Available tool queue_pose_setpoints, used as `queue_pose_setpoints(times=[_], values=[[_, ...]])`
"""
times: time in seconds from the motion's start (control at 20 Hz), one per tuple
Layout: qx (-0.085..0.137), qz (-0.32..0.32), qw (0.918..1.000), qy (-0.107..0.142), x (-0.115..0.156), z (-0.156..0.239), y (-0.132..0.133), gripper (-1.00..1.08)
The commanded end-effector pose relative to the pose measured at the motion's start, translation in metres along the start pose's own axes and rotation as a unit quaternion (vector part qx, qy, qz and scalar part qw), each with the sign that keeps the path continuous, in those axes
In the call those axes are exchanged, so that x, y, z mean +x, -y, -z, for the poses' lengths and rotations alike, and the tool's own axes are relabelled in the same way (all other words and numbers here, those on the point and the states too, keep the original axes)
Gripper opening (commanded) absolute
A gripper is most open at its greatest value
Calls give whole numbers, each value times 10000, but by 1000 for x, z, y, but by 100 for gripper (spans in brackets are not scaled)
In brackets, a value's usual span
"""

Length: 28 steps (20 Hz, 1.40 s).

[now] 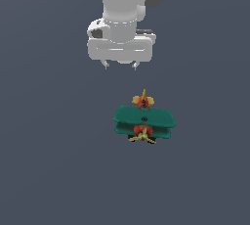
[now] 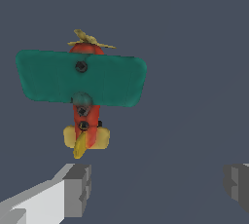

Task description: Pick up the object and move it to a goal position.

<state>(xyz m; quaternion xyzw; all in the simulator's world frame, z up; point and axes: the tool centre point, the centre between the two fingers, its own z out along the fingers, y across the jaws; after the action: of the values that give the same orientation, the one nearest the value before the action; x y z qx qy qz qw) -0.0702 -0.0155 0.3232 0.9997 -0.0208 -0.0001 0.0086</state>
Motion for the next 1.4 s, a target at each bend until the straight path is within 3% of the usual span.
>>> queue_pose_setpoints(times=[0.0, 0.4, 0.9, 1.35], values=[[0, 0, 10000, 0, 0, 0, 0, 28], [48, 19, 10000, 19, 1, 2, 10, 28], [68, -255, 9996, 70, 2, -3, -9, 28], [37, -284, 9996, 87, 2, 1, -7, 28]])
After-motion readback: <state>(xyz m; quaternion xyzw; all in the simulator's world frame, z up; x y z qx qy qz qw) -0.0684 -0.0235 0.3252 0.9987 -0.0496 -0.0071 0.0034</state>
